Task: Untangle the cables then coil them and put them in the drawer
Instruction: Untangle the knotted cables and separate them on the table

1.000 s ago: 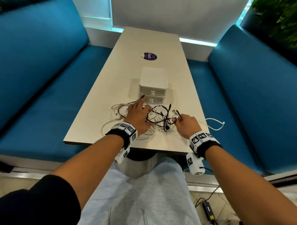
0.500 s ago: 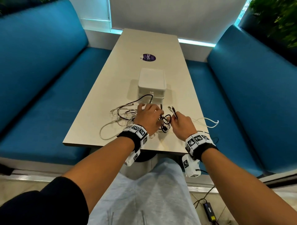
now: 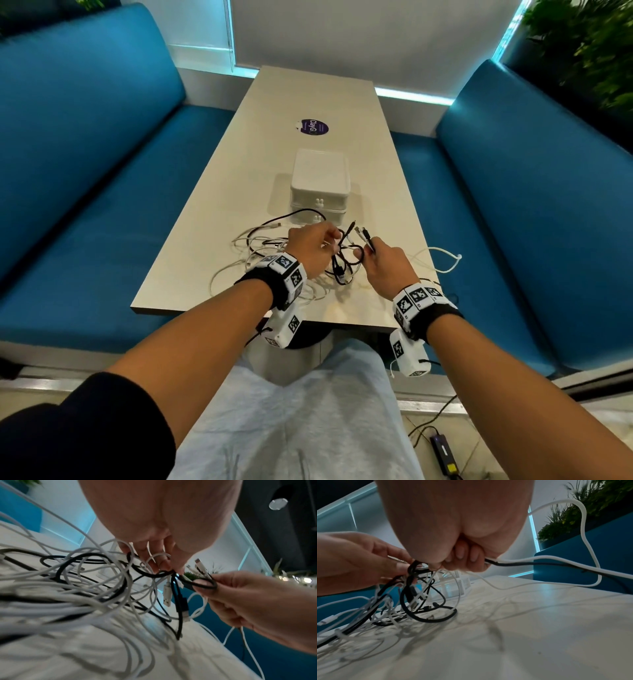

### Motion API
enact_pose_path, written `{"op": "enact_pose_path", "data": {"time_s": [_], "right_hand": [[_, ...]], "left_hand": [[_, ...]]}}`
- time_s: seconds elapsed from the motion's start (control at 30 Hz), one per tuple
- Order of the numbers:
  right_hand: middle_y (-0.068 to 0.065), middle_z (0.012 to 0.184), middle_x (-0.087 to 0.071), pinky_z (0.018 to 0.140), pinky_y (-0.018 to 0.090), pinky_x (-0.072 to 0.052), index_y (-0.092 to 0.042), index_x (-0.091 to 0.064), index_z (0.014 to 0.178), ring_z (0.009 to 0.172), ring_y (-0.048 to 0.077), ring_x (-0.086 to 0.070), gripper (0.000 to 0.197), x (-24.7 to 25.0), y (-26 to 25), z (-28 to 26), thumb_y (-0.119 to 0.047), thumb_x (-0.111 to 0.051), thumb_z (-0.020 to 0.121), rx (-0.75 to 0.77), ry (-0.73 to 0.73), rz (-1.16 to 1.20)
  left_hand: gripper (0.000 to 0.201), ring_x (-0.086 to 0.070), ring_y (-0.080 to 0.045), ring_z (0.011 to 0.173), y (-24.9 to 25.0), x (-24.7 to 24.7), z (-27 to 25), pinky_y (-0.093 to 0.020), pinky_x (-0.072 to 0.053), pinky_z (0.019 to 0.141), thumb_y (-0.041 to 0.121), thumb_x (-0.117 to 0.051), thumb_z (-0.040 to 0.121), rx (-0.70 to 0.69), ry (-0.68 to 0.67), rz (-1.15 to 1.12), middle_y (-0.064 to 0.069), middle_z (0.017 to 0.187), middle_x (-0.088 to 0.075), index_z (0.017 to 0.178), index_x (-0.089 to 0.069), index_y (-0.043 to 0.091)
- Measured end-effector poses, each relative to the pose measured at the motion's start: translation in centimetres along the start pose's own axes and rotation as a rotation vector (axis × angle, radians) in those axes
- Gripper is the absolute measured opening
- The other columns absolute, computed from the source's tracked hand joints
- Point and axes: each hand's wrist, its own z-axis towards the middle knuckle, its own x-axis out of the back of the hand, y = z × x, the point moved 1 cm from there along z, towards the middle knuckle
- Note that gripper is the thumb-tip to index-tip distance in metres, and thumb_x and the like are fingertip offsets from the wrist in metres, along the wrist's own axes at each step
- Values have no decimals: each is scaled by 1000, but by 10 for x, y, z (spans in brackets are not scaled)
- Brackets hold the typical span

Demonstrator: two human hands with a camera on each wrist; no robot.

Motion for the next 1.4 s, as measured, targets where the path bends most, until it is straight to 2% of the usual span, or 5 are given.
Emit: {"op": "enact_pose_path", "data": {"time_s": [0.33, 0.63, 0.87, 1.0, 1.4], "right_hand": [[19, 81, -61, 63, 47, -52, -12, -46, 108, 68, 41, -57, 37, -6, -7, -4, -47, -37, 101, -41, 44, -54], [18, 81, -62, 61, 47, -53, -13, -46, 106, 66, 39, -58, 35, 0, -14, -3, -47, -38, 101, -39, 68, -1], [18, 82, -63, 63, 46, -53, -14, -46, 108, 69, 39, -58, 34, 1, -10, -7, -46, -37, 102, -42, 67, -66], [18, 84, -62, 66, 48, -53, -14, -45, 111, 72, 40, -59, 34, 2, -13, -7, -45, -36, 102, -20, 40, -123], [11, 76, -57, 61, 43, -51, -16, -44, 109, 67, 37, -56, 33, 7, -24, -1, -47, -35, 102, -2, 52, -141]], "left_hand": [[38, -64, -15, 81, -2, 17, 1, -29, -54, 80, -14, -54, 77, 52, -109, -122, -1, 88, -69, 93, -70, 17], [38, -52, -23, 90, -20, 1, 0, -38, -28, 83, 72, -43, 81, 39, -124, 397, 12, 79, -65, 86, -54, 36], [17, -56, -17, 95, -12, 5, -4, -35, -17, 82, 47, -62, 86, 45, -30, 260, 13, 88, -69, 90, -64, 32], [13, -58, -14, 88, -6, 14, 0, -36, -37, 92, 39, -72, 79, 90, 48, 126, 14, 76, -67, 80, -67, 27], [42, -53, -12, 62, 13, 32, 9, -28, -40, 55, 44, -85, 66, 19, 19, 139, 7, 68, -58, 72, -53, 18]]}}
